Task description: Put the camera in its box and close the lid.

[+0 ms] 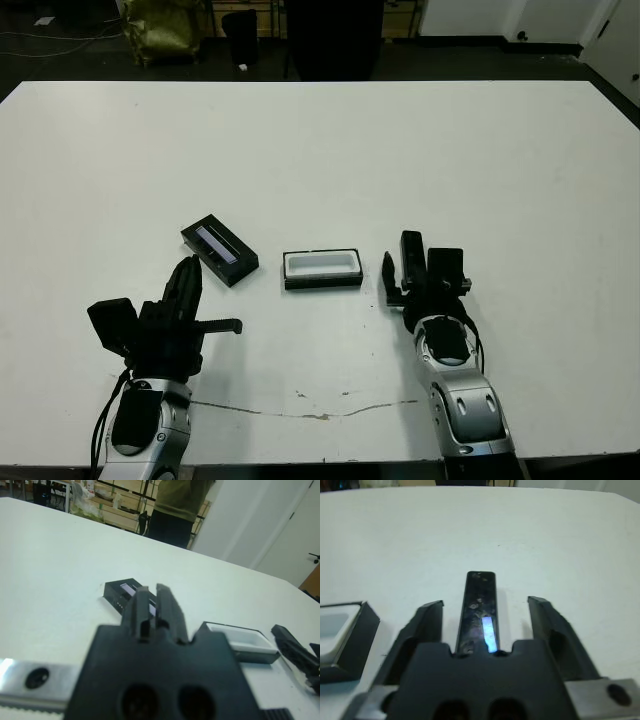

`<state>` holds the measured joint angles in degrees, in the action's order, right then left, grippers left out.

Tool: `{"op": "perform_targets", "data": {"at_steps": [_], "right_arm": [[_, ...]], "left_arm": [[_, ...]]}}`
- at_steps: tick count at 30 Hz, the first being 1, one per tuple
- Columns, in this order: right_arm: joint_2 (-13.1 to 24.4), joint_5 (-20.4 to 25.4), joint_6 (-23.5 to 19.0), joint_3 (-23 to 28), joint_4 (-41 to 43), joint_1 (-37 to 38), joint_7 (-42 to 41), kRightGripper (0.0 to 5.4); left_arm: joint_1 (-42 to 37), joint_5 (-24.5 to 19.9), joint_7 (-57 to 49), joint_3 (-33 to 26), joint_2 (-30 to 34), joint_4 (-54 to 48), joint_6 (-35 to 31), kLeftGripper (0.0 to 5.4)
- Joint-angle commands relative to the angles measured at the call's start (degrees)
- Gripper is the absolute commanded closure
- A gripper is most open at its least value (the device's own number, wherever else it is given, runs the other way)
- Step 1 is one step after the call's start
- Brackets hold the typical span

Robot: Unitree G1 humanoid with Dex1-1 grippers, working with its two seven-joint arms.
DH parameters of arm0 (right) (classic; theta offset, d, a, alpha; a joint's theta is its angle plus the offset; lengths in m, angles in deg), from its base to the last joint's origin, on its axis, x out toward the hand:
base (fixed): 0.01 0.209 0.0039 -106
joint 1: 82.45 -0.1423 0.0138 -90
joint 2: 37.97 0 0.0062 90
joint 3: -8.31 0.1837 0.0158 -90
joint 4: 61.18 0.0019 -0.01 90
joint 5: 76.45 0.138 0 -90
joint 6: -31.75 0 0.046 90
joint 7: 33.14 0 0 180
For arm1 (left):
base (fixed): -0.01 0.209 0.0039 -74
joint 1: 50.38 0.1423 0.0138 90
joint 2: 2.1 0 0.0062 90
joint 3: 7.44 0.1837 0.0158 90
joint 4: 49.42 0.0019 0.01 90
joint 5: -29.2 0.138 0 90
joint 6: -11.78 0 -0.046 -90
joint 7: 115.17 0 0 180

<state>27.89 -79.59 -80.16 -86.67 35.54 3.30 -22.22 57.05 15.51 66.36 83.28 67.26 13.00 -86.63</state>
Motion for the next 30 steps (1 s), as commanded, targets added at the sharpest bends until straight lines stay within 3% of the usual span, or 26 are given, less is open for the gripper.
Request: {"op": "perform_targets", "data": {"at_steps": [1,7,11,24,30], "right_arm": [[-4.3,2.4,-0.6,1.4,-3.7,2.0,1.8,2.48],[-3.9,5.2,2.5,0.8,-5.1,2.3,2.2,3.85],[-3.4,5.5,2.4,0.2,-4.7,2.3,2.7,4.61],[-2.0,5.7,2.1,-0.2,-3.6,2.1,2.1,4.68],[-0.3,7.6,2.1,1.1,3.1,2.7,-0.1,4.68]], "left_arm": [[0.3,0.3,-0.2,-0.1,0.5,0.6,-0.8,5.40],[0.1,0.4,-0.4,-0.2,0.5,0.5,-1.3,5.40],[0.0,-0.2,-0.1,-0.3,0.5,0.6,-1.5,5.40],[0.1,0.8,0.0,0.2,0.5,0.9,-0.7,5.40],[0.3,1.2,-0.6,0.6,0.1,0.9,-0.7,5.40]]}}
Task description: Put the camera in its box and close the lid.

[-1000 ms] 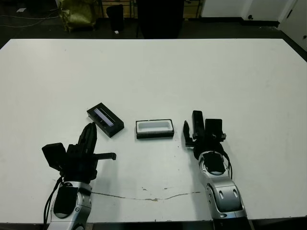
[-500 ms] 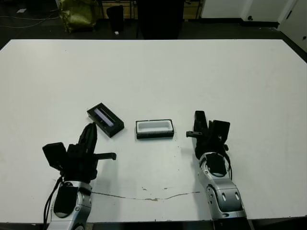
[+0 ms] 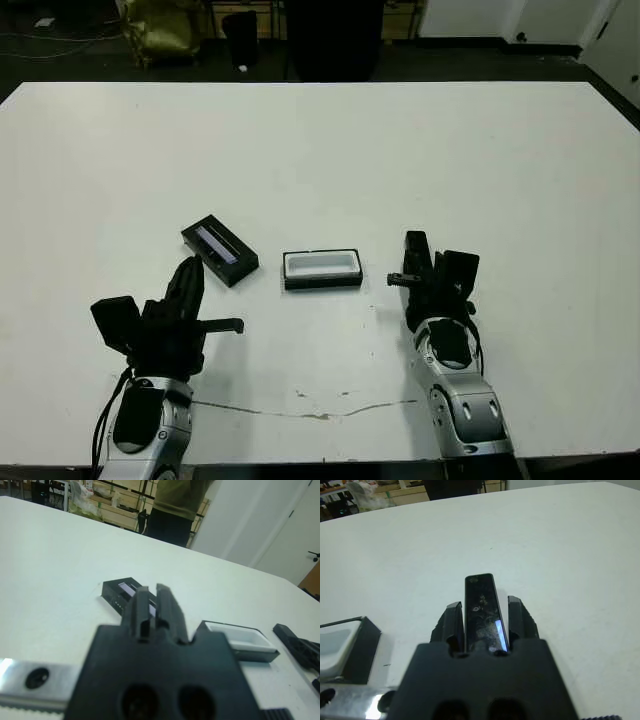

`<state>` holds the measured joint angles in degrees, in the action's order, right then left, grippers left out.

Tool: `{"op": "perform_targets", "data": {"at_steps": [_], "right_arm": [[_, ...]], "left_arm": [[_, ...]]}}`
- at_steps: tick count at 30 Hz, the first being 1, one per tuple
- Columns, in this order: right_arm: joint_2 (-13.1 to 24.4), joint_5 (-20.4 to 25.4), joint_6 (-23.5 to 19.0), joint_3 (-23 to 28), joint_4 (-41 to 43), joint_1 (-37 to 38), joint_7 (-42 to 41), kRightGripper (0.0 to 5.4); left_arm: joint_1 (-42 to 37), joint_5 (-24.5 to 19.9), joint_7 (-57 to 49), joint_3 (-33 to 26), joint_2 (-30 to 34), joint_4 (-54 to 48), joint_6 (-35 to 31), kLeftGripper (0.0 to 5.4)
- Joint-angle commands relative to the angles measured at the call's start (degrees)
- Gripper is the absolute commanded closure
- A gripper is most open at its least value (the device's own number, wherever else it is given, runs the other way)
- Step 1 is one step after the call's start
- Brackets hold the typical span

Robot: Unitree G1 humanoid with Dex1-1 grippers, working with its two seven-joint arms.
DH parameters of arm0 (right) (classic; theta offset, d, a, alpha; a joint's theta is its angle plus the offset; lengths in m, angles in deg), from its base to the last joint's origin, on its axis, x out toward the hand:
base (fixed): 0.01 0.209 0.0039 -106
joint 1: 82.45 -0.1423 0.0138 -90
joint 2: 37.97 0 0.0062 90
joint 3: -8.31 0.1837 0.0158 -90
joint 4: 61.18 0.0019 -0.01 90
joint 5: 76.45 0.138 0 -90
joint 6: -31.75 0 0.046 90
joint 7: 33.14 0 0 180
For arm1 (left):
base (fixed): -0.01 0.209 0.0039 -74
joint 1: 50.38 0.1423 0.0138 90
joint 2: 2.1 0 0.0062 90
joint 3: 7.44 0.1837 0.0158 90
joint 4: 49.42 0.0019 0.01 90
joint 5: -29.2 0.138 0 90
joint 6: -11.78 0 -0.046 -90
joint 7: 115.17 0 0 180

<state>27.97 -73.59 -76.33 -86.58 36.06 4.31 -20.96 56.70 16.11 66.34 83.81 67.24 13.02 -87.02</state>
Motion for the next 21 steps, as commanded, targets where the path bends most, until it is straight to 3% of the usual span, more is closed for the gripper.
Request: {"op": "perform_targets", "data": {"at_steps": [1,6,14,17,21], "right_arm": [[-0.2,3.0,-1.6,1.7,4.4,1.9,-2.5,4.68],[2.1,8.4,-1.0,3.4,14.0,2.7,-8.8,4.69],[8.0,19.6,-8.4,6.3,25.1,1.2,-17.4,4.69],[11.9,23.1,-11.6,7.4,26.1,-0.9,-20.8,4.69],[20.6,28.2,-17.4,8.8,21.1,-8.2,-29.6,4.69]], "left_arm": [[0.7,0.6,-0.6,0.0,0.0,1.0,-0.2,5.40],[1.1,0.2,-0.2,0.1,0.3,1.2,0.0,5.40],[1.4,0.7,-1.0,0.6,-0.2,1.1,0.0,5.40],[1.6,0.9,-1.7,0.8,-0.3,0.7,-0.5,5.40],[1.6,0.8,-1.4,0.8,-0.4,1.2,0.6,5.40]]}}
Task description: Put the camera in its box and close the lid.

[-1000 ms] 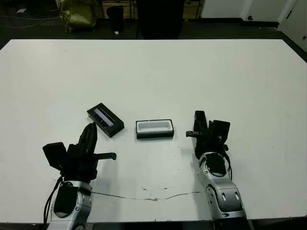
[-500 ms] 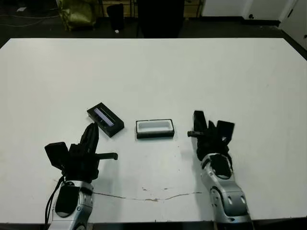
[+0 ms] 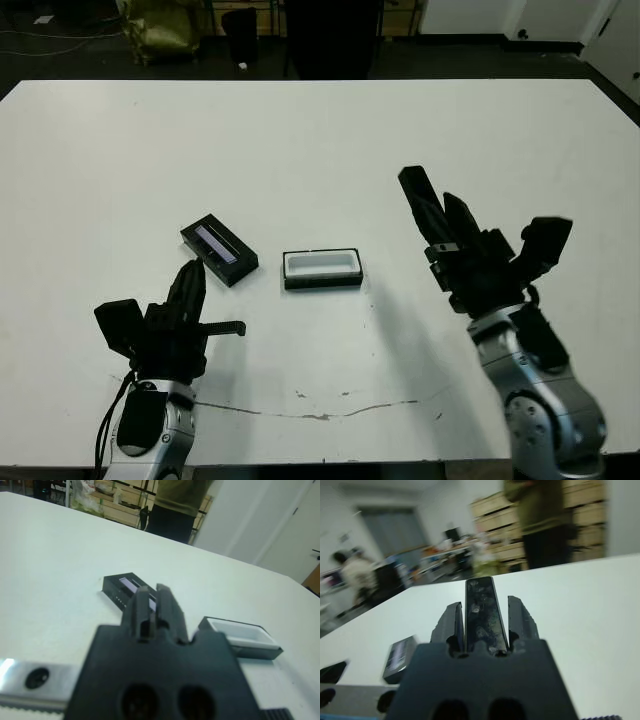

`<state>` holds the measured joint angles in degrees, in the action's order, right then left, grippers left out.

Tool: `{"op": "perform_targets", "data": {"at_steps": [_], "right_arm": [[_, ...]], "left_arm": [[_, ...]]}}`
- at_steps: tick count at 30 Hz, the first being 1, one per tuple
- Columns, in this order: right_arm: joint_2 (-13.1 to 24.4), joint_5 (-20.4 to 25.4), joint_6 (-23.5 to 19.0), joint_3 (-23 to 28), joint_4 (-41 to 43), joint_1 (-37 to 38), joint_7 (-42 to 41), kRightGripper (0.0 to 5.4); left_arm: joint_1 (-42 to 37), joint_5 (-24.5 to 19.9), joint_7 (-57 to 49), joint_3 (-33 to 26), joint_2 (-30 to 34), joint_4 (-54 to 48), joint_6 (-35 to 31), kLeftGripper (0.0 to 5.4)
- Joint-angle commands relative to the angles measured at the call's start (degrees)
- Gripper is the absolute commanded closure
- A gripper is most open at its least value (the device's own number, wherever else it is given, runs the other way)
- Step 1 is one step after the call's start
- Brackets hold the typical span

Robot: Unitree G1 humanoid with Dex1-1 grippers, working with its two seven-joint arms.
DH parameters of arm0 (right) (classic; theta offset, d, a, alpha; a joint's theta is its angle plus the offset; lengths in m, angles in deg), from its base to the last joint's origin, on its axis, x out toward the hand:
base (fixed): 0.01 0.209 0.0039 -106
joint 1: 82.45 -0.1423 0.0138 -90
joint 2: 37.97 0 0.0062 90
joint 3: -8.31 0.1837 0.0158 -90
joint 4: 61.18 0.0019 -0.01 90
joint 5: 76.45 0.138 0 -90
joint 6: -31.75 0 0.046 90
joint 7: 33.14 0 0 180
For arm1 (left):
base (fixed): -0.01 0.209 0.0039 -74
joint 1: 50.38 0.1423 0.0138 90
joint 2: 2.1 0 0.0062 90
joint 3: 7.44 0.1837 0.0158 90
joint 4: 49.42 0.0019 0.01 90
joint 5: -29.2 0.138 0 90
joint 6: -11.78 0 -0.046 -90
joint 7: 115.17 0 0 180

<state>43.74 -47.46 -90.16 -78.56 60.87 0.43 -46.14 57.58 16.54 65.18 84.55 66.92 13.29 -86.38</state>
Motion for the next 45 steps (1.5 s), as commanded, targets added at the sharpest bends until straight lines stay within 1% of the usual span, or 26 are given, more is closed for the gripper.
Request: {"op": "perform_targets", "data": {"at_steps": [1,3,4,5,7,9,12,14,15,17,20,22,24,28,35,39,45], "right_arm": [[6.8,2.4,-4.3,0.7,-6.4,-6.8,-6.8,4.69],[10.2,2.4,-4.5,-0.1,-12.5,-11.4,-12.1,4.70],[11.9,1.8,-3.6,-0.9,-15.7,-13.6,-15.4,4.70],[13.4,0.9,-2.1,-1.8,-19.1,-15.6,-18.9,4.70],[15.8,-2.5,3.4,-4.3,-26.7,-19.9,-25.8,4.70],[16.9,-5.9,7.9,-6.7,-34.0,-24.0,-30.7,4.71],[16.8,-8.1,12.6,-9.1,-45.9,-30.1,-39.6,4.71],[16.5,-10.2,16.0,-10.7,-52.5,-33.5,-43.9,4.71],[16.2,-11.3,17.1,-11.7,-55.7,-35.2,-45.8,4.71],[15.5,-13.3,17.9,-13.3,-61.2,-38.3,-48.8,4.71],[14.1,-16.3,19.8,-15.5,-67.9,-42.0,-52.6,4.71],[13.1,-18.5,22.7,-16.6,-71.7,-43.9,-54.2,4.71],[11.9,-19.7,25.4,-16.9,-75.3,-45.2,-56.2,4.71],[9.8,-21.0,31.8,-16.8,-80.1,-46.4,-60.1,4.71],[8.5,-19.9,30.6,-15.4,-80.9,-46.8,-66.6,4.71],[8.2,-19.3,28.7,-14.3,-80.3,-46.5,-67.9,4.71],[7.8,-18.8,28.1,-13.1,-79.8,-46.4,-69.7,4.71]], "left_arm": [[0.7,0.5,-0.3,0.1,0.0,0.9,0.0,5.40],[0.8,0.3,-0.2,0.0,0.0,1.0,0.1,5.40],[0.8,0.2,-0.2,0.0,0.0,0.9,0.0,5.40],[0.8,0.1,-0.3,0.0,-0.1,0.8,-0.2,5.40],[0.9,0.3,-0.5,0.0,-0.2,0.6,-0.4,5.40],[0.9,0.5,-0.3,0.1,-0.1,0.9,0.2,5.40],[1.0,0.9,-0.2,0.2,0.0,1.4,1.0,5.40],[1.0,0.8,-0.1,0.2,-0.1,1.6,1.2,5.40],[1.1,0.7,-0.3,0.2,-0.2,1.4,0.8,5.40],[1.1,0.5,-0.4,0.1,-0.4,1.4,0.6,5.40],[1.1,0.4,-0.4,0.1,-0.4,1.4,0.6,5.40],[1.2,0.1,-0.8,0.1,-0.7,1.0,0.0,5.40],[1.2,0.1,-0.8,0.2,-0.8,1.0,0.1,5.40],[1.1,-0.1,-0.5,0.1,-0.8,1.6,1.0,5.40],[0.8,1.3,-0.8,0.3,-0.5,1.9,1.2,5.40],[0.7,1.5,-1.0,0.4,-0.7,1.8,0.7,5.40],[0.5,1.8,-0.8,0.5,-0.4,2.0,1.0,5.40]]}}
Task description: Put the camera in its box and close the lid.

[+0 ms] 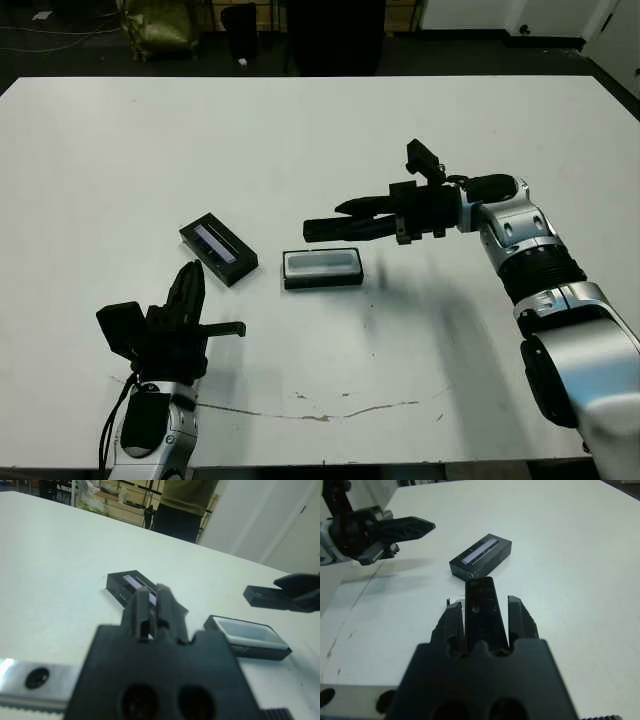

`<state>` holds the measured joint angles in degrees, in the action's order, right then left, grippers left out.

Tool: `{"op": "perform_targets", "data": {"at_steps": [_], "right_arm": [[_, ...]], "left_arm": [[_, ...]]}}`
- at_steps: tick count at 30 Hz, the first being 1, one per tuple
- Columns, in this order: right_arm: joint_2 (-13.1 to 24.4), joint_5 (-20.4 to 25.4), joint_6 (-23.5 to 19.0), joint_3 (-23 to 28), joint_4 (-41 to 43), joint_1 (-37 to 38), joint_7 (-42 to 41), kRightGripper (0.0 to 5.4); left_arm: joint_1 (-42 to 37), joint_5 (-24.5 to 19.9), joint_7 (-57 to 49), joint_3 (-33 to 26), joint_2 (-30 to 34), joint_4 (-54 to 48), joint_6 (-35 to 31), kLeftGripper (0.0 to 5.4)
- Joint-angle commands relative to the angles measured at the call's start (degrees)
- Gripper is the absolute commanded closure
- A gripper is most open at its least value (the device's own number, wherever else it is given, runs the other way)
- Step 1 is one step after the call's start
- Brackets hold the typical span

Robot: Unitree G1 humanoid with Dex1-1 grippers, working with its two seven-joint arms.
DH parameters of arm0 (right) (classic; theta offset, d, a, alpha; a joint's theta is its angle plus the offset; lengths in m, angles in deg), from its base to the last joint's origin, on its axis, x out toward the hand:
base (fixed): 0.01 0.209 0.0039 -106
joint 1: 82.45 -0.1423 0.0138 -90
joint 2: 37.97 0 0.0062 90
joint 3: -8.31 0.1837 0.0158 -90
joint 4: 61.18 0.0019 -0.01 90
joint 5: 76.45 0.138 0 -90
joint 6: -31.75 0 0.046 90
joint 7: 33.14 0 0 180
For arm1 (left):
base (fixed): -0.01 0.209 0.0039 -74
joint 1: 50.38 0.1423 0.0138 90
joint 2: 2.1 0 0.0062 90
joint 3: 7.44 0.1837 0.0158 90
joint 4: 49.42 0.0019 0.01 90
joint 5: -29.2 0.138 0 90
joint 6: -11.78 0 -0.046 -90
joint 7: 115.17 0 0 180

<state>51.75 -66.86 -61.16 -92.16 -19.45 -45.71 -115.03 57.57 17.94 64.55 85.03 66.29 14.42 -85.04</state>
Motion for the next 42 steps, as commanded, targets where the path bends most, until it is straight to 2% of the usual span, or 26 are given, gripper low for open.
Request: {"op": "perform_targets", "data": {"at_steps": [1,3,10,14,22,42], "right_arm": [[-0.3,0.6,-1.4,0.6,0.5,-0.3,-1.1,4.71],[-0.4,0.2,-2.7,0.7,0.4,-0.5,-1.1,4.71],[-0.9,-1.9,-1.2,-0.5,-0.2,-1.0,-0.4,4.71],[-2.3,-1.6,-0.6,-0.2,-2.3,-1.3,-1.5,4.71],[-2.7,-2.4,-5.0,-1.4,-1.2,-0.8,-2.3,4.71],[-2.5,-5.3,-3.5,-3.6,0.6,1.0,1.6,4.71]], "left_arm": [[0.5,0.4,-0.1,0.0,0.2,1.0,-0.3,5.40],[0.5,0.4,-0.3,0.0,0.2,0.7,-0.6,5.40],[0.6,0.3,-0.6,0.1,0.2,-0.1,-1.6,5.40],[0.7,0.0,-0.6,0.1,0.0,-0.3,-1.7,5.40],[0.8,0.5,-0.3,0.1,0.3,0.6,-0.5,5.40],[1.4,0.3,-0.2,0.2,0.4,0.8,-0.4,5.40]]}}
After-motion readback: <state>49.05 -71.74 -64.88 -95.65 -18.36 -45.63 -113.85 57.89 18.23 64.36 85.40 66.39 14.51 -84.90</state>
